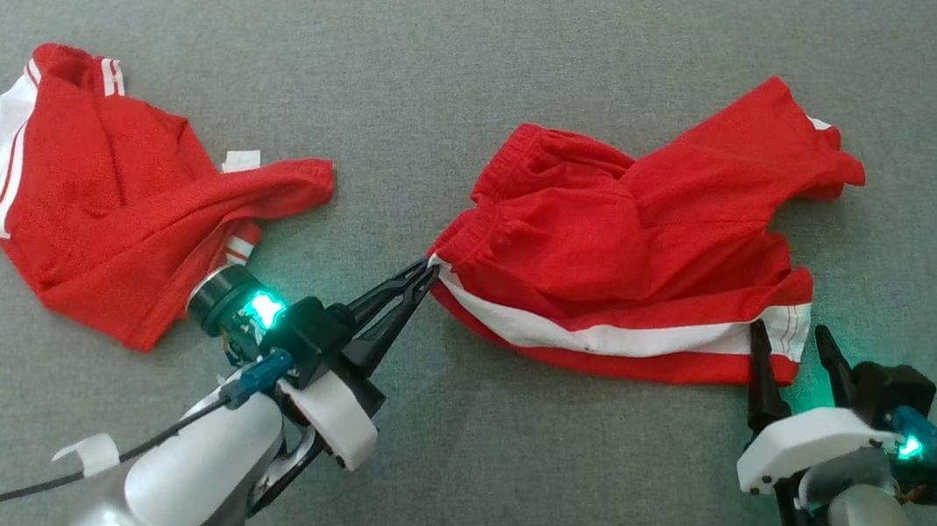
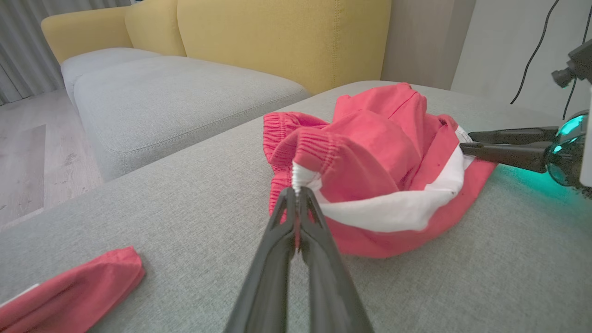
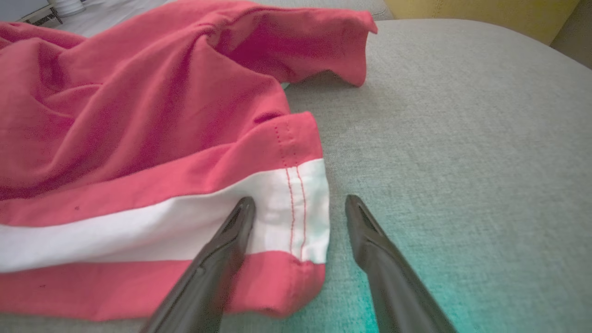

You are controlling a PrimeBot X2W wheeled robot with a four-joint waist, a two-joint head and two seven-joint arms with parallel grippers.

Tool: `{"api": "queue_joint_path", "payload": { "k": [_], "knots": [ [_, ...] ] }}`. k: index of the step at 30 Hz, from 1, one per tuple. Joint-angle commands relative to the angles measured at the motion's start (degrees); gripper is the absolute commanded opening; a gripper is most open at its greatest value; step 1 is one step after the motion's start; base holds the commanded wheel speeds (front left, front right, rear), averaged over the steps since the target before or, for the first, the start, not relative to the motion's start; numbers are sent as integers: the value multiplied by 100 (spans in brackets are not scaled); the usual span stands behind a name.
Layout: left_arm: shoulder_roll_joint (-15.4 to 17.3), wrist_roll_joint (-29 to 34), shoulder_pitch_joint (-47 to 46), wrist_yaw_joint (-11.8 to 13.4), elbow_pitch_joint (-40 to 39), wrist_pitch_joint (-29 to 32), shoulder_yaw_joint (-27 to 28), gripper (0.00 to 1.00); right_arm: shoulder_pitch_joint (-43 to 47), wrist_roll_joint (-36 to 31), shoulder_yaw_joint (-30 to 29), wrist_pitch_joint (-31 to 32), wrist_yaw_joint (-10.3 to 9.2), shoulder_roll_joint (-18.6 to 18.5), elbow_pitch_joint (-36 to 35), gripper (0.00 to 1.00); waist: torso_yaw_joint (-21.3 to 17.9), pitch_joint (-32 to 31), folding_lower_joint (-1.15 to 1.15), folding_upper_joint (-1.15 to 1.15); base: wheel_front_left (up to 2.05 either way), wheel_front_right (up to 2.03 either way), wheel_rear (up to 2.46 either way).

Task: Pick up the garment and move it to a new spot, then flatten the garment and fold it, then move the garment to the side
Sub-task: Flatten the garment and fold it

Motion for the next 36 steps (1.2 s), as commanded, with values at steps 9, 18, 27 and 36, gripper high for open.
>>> {"api": "queue_joint_path", "payload": {
  "k": [9, 18, 27, 36],
  "knots": [
    [141, -81, -134, 52, -184, -17, 167, 0, -379, -93, 181, -105, -4, -17, 207, 0, 7, -6, 0, 0, 0, 0, 0],
    [228, -232, 0, 273, -190, -42, 328, 0, -191, -59, 263, -294, -4, -19, -161, 0, -136, -244, 0, 0, 0, 0, 0],
    [276, -407, 142, 578, -377, -125, 598, 0, 185, 276, 722, -87, -4, -177, -1564, 0, -296, -621, 0, 0, 0, 0, 0],
    [451, -644, -250, 996, -987, -67, 1231, 0, -253, 729, 1063, 112, -4, -615, -3303, 0, -336, -929, 0, 0, 0, 0, 0]
  ]
}}
